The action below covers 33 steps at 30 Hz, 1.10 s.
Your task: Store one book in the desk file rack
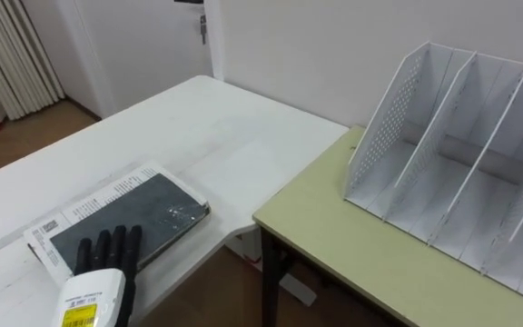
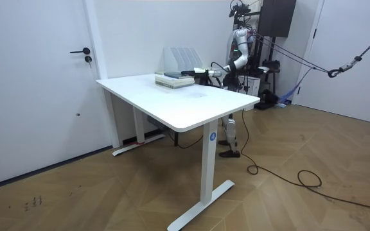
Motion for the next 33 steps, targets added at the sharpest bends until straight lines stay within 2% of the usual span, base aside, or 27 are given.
{"name": "enact_targets", "arguments": {
  "k": [4, 5, 6, 7, 10, 12, 14, 18, 24, 28, 33],
  "targets": [
    [0.0, 0.01, -0.01, -0.53, 0.36, -0.12, 0.05, -0.97, -0.53, 0.03, 0.0, 0.0, -0.16, 0.09, 0.0, 1.41, -0.03, -0.09, -0.05, 0.0, 0.24, -0.01, 0.01, 0.06, 0.0, -0.01, 0.02, -0.01, 0.36, -0.02, 0.05, 0.0],
    [0.18, 0.01, -0.01, -0.68, 0.43, -0.21, 0.08, -1.3, -0.54, 0.03, 0.0, 0.0, -0.22, 0.08, 0.0, 2.07, -0.04, -0.08, -0.06, 0.0, 0.26, -0.01, 0.01, 0.09, 0.01, 0.02, 0.02, 0.0, 0.45, -0.02, 0.05, -0.03],
    [0.62, 0.0, -0.01, -0.81, 0.61, -0.22, 0.11, -1.63, -0.54, 0.01, 0.0, 0.0, -0.23, 0.1, 0.0, 2.66, -0.05, -0.07, -0.07, 0.02, 0.28, 0.0, 0.01, 0.17, 0.01, 0.04, 0.02, 0.03, 0.56, -0.02, 0.06, -0.03],
    [1.0, 0.0, -0.01, -0.88, 0.67, -0.22, 0.14, -1.76, -0.54, 0.01, 0.0, 0.0, -0.27, 0.18, 0.0, 2.78, -0.05, -0.06, -0.07, 0.02, 0.32, 0.0, 0.01, 0.21, 0.01, 0.06, 0.02, 0.05, 0.61, -0.02, 0.07, -0.03],
    [1.0, -0.02, 0.64, -0.93, 1.04, -0.21, 0.23, -2.43, -0.53, 0.0, 0.0, 0.0, -0.97, 0.82, 0.03, 3.21, -0.08, -0.06, -0.09, 0.03, 0.34, 0.01, 0.03, 0.32, 0.01, 0.09, 0.02, 0.05, 0.69, -0.02, 0.07, 0.0],
    [1.0, -0.01, 1.31, -0.75, 1.18, -0.21, 0.99, -3.33, -0.46, 0.06, 0.0, 0.04, -1.4, 0.81, 0.03, 4.31, -0.13, -0.27, -0.12, 0.11, 0.32, 0.01, 0.09, 0.39, 0.0, 0.05, 0.01, 0.04, 0.69, -0.02, 0.07, 0.0],
    [1.0, -0.25, 1.57, 0.79, 1.17, -0.51, 0.8, -3.54, -0.42, 0.06, 0.0, 0.04, -1.53, 0.85, 0.04, 4.83, -0.17, -0.31, -0.18, 0.11, 0.3, 0.0, 0.23, 0.39, 0.01, 0.1, 0.01, 0.05, 0.69, -0.02, 0.06, 0.02],
    [1.0, -0.05, 1.09, 1.78, 2.32, -1.23, 0.9, -4.27, -0.38, 0.07, 0.0, 0.07, -1.69, 0.81, 0.03, 5.67, -0.58, -0.15, -0.82, 0.11, 0.18, -0.04, 0.73, 0.44, -0.07, 0.62, -0.06, -0.03, 0.65, -0.06, 0.03, 0.04],
    [1.0, 1.0, -0.72, 0.38, 2.17, -1.22, 1.45, -5.02, -0.57, 0.06, 0.0, 0.06, -3.96, 1.72, 0.03, 6.86, -0.71, -0.22, -1.07, -0.02, -0.14, 0.08, 0.94, 0.58, -0.21, 1.19, -0.24, 0.03, 0.59, -0.04, 0.11, 0.0],
    [1.0, 1.14, -2.29, 0.25, 1.72, -0.98, 2.53, -6.58, -0.64, 0.06, 0.0, 0.06, -3.97, 2.02, 0.02, 7.59, -0.71, -0.26, -1.07, -0.06, -0.11, 0.1, 0.98, 0.6, -0.25, 1.34, -0.31, 0.01, 0.6, 0.01, 0.15, 0.0],
    [1.0, 1.08, -2.96, 0.27, 1.15, -0.04, 3.61, -6.85, -0.65, 0.02, 0.0, 0.06, -4.42, 2.2, -0.06, 7.99, -0.69, -0.14, -1.03, -0.47, 0.14, 0.09, 0.98, 0.92, -0.25, 1.79, -0.35, -0.03, 0.64, -0.02, 0.13, -0.01]
  ]
}}
